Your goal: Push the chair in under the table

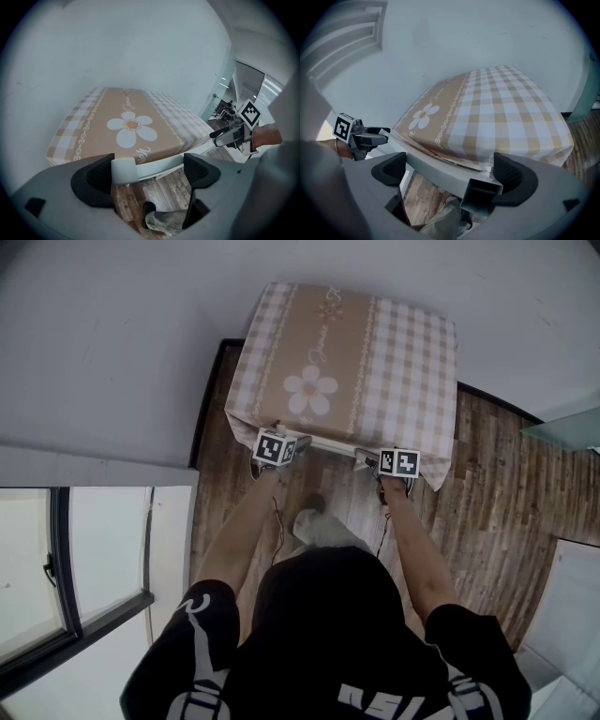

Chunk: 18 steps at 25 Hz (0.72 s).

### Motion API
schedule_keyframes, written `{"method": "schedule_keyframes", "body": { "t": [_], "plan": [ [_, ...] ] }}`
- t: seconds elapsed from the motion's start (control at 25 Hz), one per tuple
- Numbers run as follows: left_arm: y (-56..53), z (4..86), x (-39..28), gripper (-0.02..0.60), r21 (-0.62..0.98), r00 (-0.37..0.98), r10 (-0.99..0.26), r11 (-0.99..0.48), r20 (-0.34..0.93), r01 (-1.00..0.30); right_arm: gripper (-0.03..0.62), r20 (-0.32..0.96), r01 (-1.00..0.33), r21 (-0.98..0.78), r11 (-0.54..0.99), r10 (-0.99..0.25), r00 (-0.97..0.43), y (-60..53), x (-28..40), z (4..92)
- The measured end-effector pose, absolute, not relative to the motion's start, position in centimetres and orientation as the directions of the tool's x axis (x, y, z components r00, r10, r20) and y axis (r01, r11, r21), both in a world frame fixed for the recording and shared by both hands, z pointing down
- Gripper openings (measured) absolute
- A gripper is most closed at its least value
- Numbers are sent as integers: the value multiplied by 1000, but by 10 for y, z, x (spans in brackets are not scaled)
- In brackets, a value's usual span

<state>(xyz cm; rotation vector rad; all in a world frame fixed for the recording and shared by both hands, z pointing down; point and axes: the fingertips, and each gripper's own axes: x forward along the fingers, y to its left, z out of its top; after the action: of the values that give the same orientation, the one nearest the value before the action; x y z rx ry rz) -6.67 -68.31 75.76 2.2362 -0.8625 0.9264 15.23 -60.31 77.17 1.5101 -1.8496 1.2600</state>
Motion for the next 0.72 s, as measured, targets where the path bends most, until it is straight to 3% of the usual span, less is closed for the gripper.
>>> {"method": "schedule_keyframes", "body": {
  "t": [0.72],
  "plan": [
    [-712,753,-40,449,235,523,-364,-601,771,-764,585,793,-935,-356,14,-525,-310,-639,183,770]
  ]
}}
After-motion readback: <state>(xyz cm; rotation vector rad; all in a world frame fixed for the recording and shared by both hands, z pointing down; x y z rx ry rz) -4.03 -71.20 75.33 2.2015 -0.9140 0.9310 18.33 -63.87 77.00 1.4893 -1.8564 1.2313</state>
